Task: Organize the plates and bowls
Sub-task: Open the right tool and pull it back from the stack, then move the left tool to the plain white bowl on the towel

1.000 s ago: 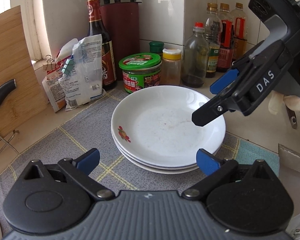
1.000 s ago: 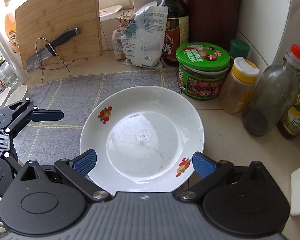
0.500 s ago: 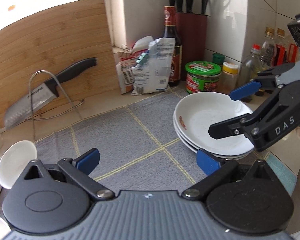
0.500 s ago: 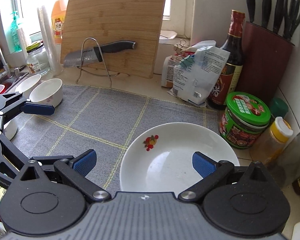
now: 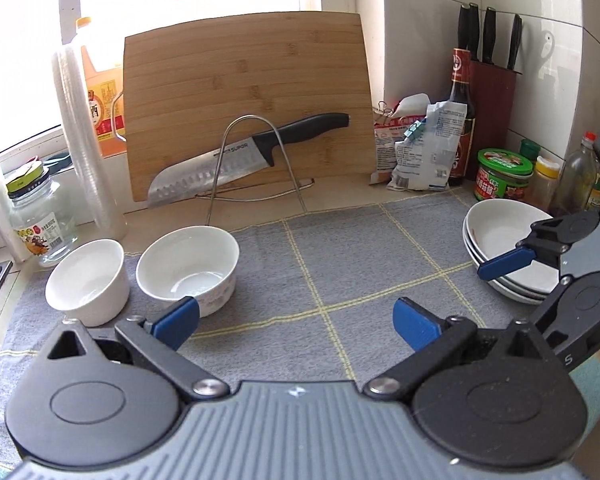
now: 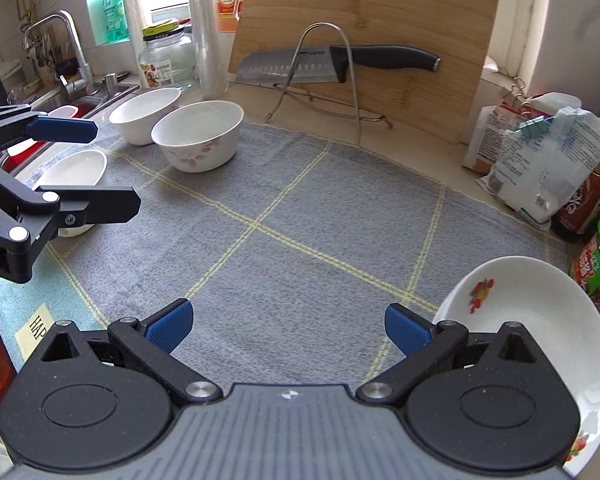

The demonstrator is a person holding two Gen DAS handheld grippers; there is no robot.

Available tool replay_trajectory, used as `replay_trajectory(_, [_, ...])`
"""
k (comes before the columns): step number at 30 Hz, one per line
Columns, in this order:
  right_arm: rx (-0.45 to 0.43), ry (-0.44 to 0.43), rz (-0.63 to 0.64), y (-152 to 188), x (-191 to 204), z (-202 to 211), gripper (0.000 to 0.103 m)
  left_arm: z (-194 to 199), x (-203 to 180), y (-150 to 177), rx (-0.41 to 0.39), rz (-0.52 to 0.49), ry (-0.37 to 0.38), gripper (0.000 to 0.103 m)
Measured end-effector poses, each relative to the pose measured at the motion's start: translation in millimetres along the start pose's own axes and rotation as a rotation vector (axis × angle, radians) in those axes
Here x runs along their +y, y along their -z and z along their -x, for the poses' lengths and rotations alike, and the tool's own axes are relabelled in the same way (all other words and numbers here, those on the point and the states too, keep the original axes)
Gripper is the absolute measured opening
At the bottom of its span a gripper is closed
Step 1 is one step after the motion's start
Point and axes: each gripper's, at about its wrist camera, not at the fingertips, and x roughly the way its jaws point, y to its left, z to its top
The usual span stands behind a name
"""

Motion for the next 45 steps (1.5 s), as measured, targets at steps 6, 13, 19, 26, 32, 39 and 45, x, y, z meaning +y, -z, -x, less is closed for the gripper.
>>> replay_trajectory(6, [0.035, -0.022, 0.031, -7, 62, -23, 0.103, 25, 43, 13, 0.014, 0.003, -0.009, 0.102])
replay_trajectory(13, [0.043, -0.079, 0.089, -18, 135, -54, 0.103, 47, 98, 34, 0.029, 0.018, -0.059, 0.102])
replay_trajectory(19, [0.075, -0.106, 0.131, -19, 177, -80, 0.103, 53, 132, 50, 0.046, 0.054, -0.065, 0.102])
replay_trajectory(26, [0.049, -0.075, 0.175, -18, 195, -88, 0.103, 48, 158, 61, 0.066, 0.096, -0.048, 0.102])
replay_trajectory(32, [-0.011, -0.088, 0.183, -10, 191, -85, 0.103, 32, 171, 60, 0.097, 0.075, -0.046, 0.102])
replay_trajectory(39, [0.020, -0.074, 0.172, -17, 195, -87, 0.103, 12, 183, 51, 0.132, 0.062, 0.031, 0.102])
replay_trajectory(45, [-0.011, -0.070, 0.209, -28, 210, -89, 0.103, -7, 184, 44, 0.177, -0.033, 0.072, 0.101])
